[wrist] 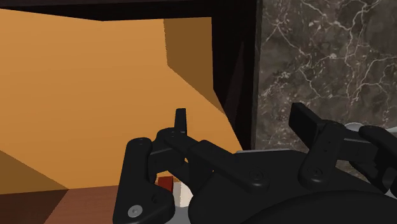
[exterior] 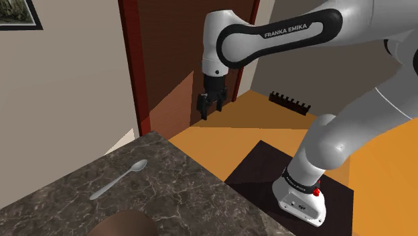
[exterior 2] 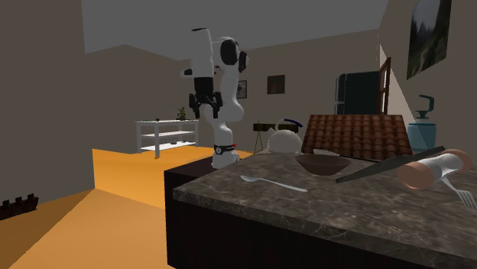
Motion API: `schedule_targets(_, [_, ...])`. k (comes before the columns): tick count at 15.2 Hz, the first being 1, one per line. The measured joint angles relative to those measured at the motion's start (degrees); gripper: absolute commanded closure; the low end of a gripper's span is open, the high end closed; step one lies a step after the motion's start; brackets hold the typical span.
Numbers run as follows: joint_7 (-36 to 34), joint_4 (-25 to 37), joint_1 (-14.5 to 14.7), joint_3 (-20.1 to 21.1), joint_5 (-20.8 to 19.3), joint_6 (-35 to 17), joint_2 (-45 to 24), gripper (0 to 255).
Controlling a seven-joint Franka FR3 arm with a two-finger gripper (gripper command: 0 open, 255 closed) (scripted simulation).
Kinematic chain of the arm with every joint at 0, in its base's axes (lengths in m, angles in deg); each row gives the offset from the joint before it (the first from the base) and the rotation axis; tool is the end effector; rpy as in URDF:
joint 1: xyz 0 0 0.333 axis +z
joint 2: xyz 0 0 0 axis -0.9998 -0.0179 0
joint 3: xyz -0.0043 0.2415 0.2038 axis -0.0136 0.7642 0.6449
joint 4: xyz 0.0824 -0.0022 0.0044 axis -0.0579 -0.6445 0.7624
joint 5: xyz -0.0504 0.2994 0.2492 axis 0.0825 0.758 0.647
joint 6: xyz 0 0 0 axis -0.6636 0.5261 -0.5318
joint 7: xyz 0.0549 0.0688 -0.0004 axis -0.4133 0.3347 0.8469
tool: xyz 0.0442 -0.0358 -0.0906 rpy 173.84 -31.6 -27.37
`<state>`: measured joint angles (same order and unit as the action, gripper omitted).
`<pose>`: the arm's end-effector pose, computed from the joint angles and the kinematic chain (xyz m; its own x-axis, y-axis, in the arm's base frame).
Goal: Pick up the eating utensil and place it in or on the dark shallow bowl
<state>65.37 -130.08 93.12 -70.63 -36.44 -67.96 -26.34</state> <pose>0.3892 0.1559 0.4678 0.9958 -0.0030 -0.0910 -0.0038 -0.9999 -0.0094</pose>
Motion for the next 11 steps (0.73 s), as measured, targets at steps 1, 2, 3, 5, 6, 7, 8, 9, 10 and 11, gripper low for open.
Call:
schedule_targets(1, [-1.35, 1.00, 0.30, 1.09, 0.19, -1.16, -2.18, 0])
schedule_targets(2, [-2.44, 1.47, 0.57, 1.95, 0.32, -2.16, -3.72, 0])
schedule_targets(3, [-3.63, 2.37, 0.80, 2.85, 0.31, -3.23, -5.73, 0])
schedule_targets(5, [-5.75, 4.55, 1.16, 4.30, 0.03, -4.53, -9.35, 0])
schedule_targets(6, [-6.95, 5.71, 1.36, 5.09, -0.26, -5.45, -11.51, 0])
schedule_targets(7, [-8.04, 6.71, 1.58, 5.73, -0.54, -6.08, -13.26, 0])
schedule_targets(8, [-9.55, 8.20, 1.90, 6.62, -1.07, -7.05, -15.80, 0])
schedule_targets(9, [-11.04, 9.97, 2.22, 7.36, -1.65, -7.49, -18.15, 0])
schedule_targets(10, [-12.27, 11.48, 2.51, 7.90, -2.26, -7.94, -20.27, 0])
schedule_targets(11, [-13.61, 12.44, 2.97, 8.51, -2.73, -8.66, -22.10, 0])
